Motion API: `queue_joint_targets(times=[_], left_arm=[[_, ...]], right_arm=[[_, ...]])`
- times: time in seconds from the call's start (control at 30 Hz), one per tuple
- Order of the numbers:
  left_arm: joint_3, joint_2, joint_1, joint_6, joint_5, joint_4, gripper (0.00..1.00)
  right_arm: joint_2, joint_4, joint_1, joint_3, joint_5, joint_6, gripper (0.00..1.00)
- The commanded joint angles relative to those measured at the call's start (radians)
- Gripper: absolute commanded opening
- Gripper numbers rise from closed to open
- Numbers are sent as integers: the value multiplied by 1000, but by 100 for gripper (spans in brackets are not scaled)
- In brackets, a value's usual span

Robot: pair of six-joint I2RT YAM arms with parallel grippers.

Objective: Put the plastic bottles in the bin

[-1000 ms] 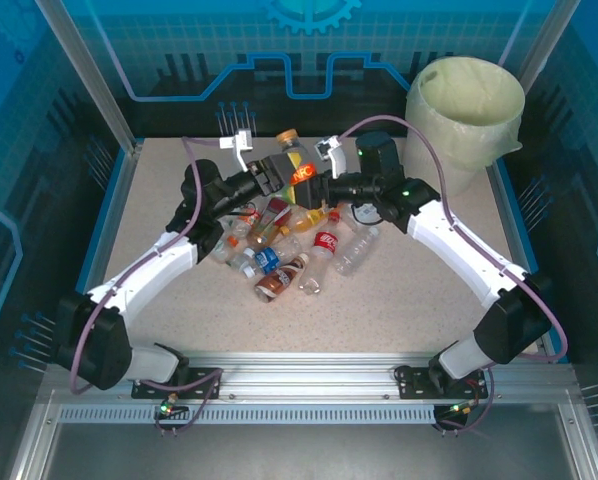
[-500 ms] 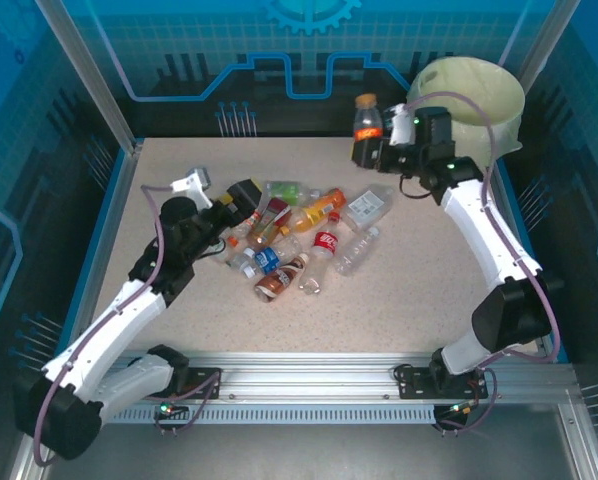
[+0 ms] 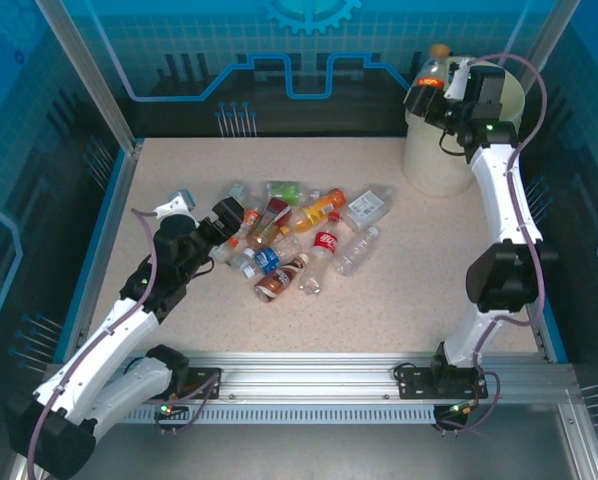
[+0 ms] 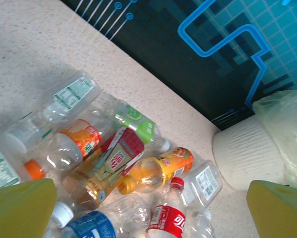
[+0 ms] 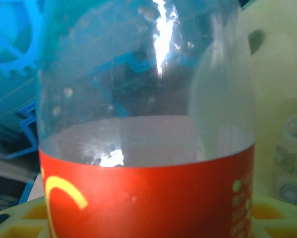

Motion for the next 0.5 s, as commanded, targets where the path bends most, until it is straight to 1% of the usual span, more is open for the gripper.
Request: queue_joint_targets(times=[0.0,0.13,0.3,0.47], left_arm=[[-32,-28,5,-39,-35,-68,99],[-58,-40,7,-70,-44,-73,99],[-58,-28,17,-110,-70,-132,99],[-54,-21,54,-164,-66,-204,99]], right_arm=[[63,-26,-28,122,54,52,53],[118,-40,-36,201,152,48,54],[186,-72,-37,263,301,23,54],[286,-176,-38,411,415,-78,55]])
